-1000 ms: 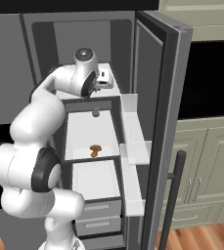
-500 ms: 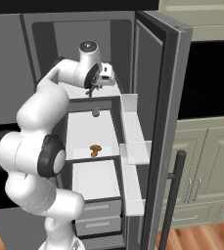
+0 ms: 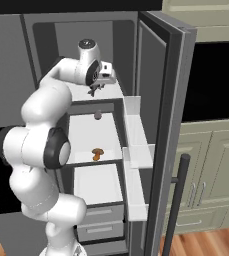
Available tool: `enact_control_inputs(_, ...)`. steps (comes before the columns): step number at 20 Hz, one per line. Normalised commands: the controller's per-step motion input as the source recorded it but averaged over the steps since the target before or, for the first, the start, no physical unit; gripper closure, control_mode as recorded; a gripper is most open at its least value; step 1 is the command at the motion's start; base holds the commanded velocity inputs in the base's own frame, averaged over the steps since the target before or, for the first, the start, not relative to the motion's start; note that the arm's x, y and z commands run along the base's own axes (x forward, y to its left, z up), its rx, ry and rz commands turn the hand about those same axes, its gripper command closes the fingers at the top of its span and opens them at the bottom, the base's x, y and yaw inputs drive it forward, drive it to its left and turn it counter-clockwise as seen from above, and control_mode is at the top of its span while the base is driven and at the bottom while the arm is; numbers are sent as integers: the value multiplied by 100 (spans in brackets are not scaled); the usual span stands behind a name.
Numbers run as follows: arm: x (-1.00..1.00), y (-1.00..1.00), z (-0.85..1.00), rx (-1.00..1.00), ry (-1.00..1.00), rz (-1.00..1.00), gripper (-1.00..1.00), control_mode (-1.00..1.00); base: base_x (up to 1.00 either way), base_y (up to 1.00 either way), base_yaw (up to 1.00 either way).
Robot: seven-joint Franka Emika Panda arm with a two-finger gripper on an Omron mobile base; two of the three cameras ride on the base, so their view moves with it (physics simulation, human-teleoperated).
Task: Transport the fish and mushroom to the fridge. Place the fish on the rack containing meat and place the mushroom on the rack containing the vegetable, ensuring meats and vegetables are on different racks.
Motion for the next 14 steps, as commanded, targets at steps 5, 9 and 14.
enact_control_inputs(5, 16, 1, -1, 0, 0, 0, -100, -100, 0, 0, 0)
enact_control_inputs(9, 3, 0, 0, 0, 0, 0, -100, -100, 0, 0, 0)
enact_control_inputs(14, -24, 0, 0, 0, 0, 0, -100, -100, 0, 0, 0)
